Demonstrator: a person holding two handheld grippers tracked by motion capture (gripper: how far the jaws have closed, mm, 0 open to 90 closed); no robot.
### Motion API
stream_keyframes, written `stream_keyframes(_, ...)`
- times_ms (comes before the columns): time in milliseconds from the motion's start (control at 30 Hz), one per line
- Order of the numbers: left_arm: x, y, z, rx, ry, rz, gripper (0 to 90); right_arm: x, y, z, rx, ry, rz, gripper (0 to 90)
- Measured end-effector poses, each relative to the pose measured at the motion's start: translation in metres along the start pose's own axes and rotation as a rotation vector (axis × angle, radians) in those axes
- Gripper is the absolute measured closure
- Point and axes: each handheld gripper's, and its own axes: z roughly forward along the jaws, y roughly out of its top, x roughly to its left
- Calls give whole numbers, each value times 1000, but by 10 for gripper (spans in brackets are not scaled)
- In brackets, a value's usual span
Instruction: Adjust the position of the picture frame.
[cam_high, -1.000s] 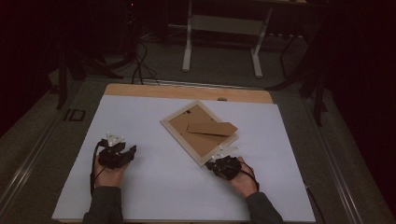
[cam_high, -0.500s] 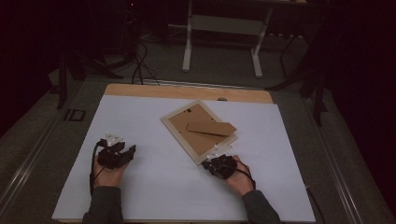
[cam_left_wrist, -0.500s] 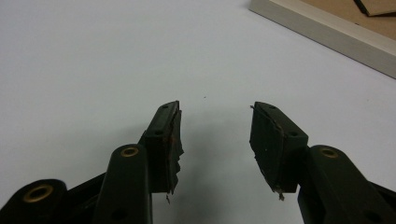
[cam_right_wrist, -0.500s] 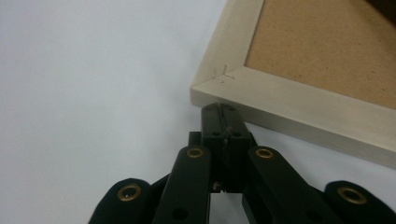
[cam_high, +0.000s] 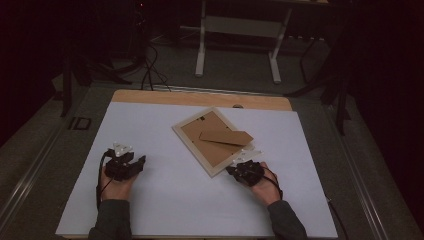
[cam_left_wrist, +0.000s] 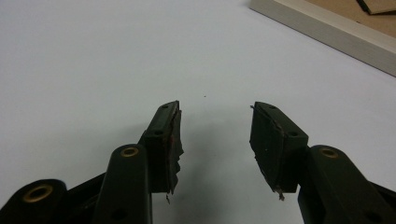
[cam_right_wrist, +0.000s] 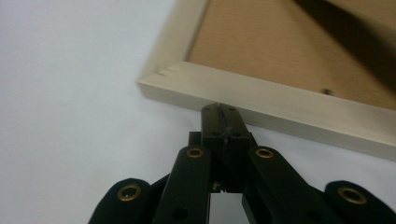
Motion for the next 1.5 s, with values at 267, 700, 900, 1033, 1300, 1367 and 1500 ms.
stream_keyframes(267, 0, 0, 1, 2, 2, 2, 537, -28, -3, -17, -27, -64, 53, 899)
stream_keyframes(700, 0, -1, 0, 1, 2, -3, 536, -65, -7, -28, -23, -151, 114, 899)
stream_keyframes(900, 0, -1, 0, 0, 9, -4, 539, -81, -9, -29, -17, -180, 146, 899)
stream_keyframes(1033, 0, -1, 0, -3, 8, -5, 552, -88, -11, -28, -25, -191, 165, 899)
stream_keyframes(1300, 1, -1, -1, -7, 7, -6, 586, -103, -9, -20, -24, -229, 214, 899)
stream_keyframes(1367, 1, -1, -1, -5, 4, -8, 597, -105, -7, -18, -22, -235, 218, 899)
stream_keyframes(1500, 1, -1, -1, -6, 1, -11, 608, -111, -4, -13, -16, -248, 241, 899)
